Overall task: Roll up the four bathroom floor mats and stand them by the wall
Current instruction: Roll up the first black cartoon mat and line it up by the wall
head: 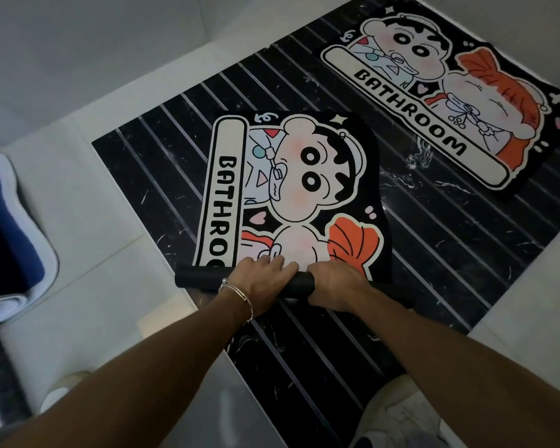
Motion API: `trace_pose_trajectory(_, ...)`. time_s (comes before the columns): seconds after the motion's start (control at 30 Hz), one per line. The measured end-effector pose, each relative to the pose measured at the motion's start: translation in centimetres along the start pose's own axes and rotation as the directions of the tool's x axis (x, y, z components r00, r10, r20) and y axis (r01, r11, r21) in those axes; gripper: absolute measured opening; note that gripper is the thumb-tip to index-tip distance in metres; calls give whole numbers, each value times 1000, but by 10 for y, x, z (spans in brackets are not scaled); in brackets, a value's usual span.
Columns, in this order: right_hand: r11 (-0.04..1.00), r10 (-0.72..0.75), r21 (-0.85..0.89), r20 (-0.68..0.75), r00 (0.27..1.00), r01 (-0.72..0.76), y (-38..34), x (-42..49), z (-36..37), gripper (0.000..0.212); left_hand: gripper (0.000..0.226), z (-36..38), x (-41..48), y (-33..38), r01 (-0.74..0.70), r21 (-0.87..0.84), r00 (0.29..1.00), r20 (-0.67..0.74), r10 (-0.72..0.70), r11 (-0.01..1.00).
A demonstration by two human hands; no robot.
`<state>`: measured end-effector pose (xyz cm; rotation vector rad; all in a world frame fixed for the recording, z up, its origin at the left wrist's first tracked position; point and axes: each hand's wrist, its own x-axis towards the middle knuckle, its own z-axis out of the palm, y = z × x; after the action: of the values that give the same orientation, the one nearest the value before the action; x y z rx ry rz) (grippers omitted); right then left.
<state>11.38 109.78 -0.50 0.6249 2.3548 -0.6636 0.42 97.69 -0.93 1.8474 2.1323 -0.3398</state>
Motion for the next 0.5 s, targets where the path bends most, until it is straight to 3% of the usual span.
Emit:
trace_pose_trajectory(0.07,1000,-2,-13,6,1000,2,0,-2,0,23,37,2,2,1,-6,-7,999,33,6,1000)
trace_pose_trajectory(0.23,998,-22,-68,-197,980,9,1,-9,23,27,32,-6,16,-5,-54,-88,980,187,70,995)
trace_pose_trajectory(0.43,995,62,83,-18,998,-60,0,-7,4,24,44,-2,11,1,-46,47,999,18,45,998)
trace_pose_trajectory(0.5,997,64,54,-57,996,-61,1,-8,6,27,37,-1,14,2,-28,50,999,40,26,998)
